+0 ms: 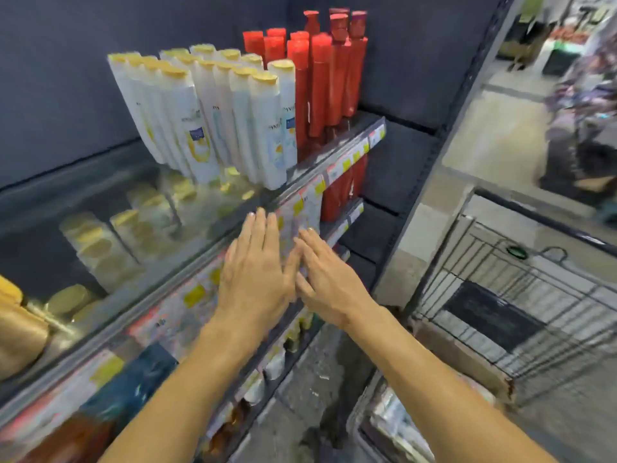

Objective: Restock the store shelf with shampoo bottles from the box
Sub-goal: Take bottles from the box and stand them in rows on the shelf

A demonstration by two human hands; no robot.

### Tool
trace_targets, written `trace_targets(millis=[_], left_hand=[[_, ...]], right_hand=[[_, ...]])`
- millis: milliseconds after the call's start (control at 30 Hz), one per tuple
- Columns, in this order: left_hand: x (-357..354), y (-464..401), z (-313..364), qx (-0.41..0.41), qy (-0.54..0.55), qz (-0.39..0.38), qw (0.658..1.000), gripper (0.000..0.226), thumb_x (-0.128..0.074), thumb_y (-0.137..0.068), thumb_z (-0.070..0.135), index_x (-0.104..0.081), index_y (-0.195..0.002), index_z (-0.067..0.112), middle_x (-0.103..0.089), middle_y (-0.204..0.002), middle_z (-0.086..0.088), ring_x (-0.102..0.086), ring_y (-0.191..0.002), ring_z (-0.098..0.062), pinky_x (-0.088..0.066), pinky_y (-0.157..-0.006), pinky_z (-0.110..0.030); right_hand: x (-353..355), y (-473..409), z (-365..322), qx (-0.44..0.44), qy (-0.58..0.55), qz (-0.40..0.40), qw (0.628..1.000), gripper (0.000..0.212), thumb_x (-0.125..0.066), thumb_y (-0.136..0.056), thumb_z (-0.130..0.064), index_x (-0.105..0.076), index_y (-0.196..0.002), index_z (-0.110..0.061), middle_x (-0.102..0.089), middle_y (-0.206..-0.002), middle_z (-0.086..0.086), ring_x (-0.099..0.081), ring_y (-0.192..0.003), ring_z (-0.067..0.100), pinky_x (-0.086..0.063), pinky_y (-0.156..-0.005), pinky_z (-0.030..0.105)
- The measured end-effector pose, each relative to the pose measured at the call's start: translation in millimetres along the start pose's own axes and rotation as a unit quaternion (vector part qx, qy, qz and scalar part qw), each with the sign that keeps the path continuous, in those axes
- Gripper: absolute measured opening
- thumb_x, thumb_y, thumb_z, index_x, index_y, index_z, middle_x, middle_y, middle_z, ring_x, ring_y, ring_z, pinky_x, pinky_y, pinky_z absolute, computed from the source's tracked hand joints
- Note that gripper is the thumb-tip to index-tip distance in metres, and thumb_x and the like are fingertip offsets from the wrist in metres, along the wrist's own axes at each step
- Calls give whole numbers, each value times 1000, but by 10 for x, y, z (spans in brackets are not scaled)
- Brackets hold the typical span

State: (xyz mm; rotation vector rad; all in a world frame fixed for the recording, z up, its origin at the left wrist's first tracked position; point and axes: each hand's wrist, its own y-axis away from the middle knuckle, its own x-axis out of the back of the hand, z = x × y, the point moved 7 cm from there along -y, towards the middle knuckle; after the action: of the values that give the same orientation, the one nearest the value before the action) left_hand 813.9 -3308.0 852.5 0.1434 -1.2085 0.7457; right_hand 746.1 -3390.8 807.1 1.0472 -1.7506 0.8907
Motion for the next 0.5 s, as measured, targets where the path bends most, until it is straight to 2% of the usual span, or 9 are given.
trace_targets(millis=[67, 133, 200, 233, 300, 367, 500], left_hand=[[-474, 293, 270, -39, -5, -68, 997, 72, -22, -94, 52, -25, -150, 7, -21, -159, -11, -19, -147, -23, -28, -115, -46], [-925, 547, 522, -64, -14, -129, 990, 73, -23, -94, 52, -38, -144, 2, -35, -152, -18, -34, -141, -30, -40, -106, -51], [-1301, 749, 758, -80, -11, -161, 984, 74, -25, -92, 52, -45, -139, -2, -43, -146, -22, -43, -135, -34, -44, -99, -55], [-1455, 826, 889, -87, -5, -171, 981, 73, -27, -93, 52, -42, -140, -2, -41, -147, -22, -40, -137, -34, -42, -101, -56], [-1762, 958, 1170, -102, -5, -205, 973, 71, -27, -98, 52, -26, -149, 1, -24, -157, -18, -22, -146, -29, -29, -112, -52], [-2103, 1105, 1451, -116, -3, -249, 961, 71, -23, -99, 52, -13, -152, 5, -10, -161, -14, -9, -149, -26, -20, -116, -49], [-2840, 1461, 1930, -129, -1, -317, 940, 71, -21, -100, 53, -12, -152, 6, -11, -161, -13, -9, -149, -26, -20, -117, -49]], right_hand=[[-196, 540, 365, -73, 10, -29, 997, 79, -15, -93, -56, -20, -153, -6, -10, -162, 7, -5, -150, 17, -8, -122, 31], [-373, 1105, 785, -154, 23, -83, 984, 74, -21, -98, -56, -19, -153, -6, -11, -162, 7, -5, -150, 18, -9, -122, 33], [-416, 1618, 1171, -215, 40, -118, 969, 71, -26, -101, -53, -17, -153, -6, -10, -162, 7, -5, -150, 20, -8, -122, 33], [-400, 1848, 1345, -243, 50, -128, 960, 71, -27, -101, -53, -17, -153, -7, -10, -162, 7, -5, -150, 20, -8, -122, 32], [-333, 2276, 1647, -292, 71, -141, 943, 69, -27, -101, -52, -17, -153, -7, -11, -162, 8, -8, -149, 19, -7, -120, 30], [-286, 2697, 1934, -338, 78, -140, 927, 69, -27, -101, -52, -19, -153, -7, -14, -162, 7, -11, -149, 19, -9, -119, 30], [-364, 3435, 2436, -406, 57, -162, 897, 69, -30, -100, -54, -24, -152, -9, -22, -159, 9, -21, -146, 22, -20, -118, 34]])
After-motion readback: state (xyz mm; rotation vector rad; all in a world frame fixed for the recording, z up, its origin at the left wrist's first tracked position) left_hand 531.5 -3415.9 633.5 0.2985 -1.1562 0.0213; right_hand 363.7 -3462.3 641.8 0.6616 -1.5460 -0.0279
